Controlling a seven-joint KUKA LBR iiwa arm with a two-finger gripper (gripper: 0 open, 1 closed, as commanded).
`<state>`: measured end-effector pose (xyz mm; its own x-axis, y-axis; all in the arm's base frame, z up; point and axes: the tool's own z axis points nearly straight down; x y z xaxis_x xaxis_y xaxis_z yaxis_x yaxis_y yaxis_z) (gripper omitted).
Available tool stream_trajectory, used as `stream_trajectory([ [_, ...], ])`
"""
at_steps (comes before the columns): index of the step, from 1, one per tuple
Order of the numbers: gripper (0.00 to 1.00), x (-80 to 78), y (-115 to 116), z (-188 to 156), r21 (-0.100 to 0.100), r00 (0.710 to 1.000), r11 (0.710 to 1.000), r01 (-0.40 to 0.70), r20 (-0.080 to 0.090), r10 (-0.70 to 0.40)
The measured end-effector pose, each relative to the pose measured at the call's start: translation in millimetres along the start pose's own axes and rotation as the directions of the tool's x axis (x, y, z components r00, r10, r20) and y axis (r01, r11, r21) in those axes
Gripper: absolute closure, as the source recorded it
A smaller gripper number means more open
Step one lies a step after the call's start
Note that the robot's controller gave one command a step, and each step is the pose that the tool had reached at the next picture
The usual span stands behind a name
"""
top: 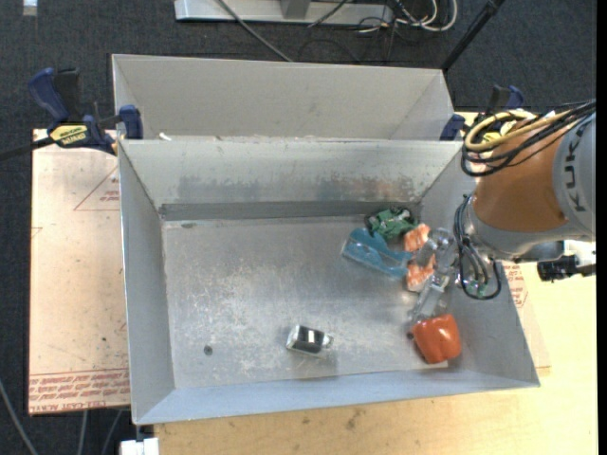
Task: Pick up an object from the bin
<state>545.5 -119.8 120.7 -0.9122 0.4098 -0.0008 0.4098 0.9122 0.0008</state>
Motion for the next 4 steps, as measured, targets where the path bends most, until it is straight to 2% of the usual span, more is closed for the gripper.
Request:
stream_trajectory([
  [1,1.00,-2.1,-33.1,24.8,-0.001,0.988,0.988,-0.153,0.000,0.153],
  [2,1.00,-2.1,-33.1,24.9,-0.001,0.988,0.988,-0.152,0.000,0.152],
  [3,1.00,-29.2,-17.9,7.4,0.001,0.984,0.984,-0.180,-0.001,0.180],
  [4,1.00,-34.8,-9.1,1.5,0.000,0.982,0.982,-0.188,0.005,0.188],
])
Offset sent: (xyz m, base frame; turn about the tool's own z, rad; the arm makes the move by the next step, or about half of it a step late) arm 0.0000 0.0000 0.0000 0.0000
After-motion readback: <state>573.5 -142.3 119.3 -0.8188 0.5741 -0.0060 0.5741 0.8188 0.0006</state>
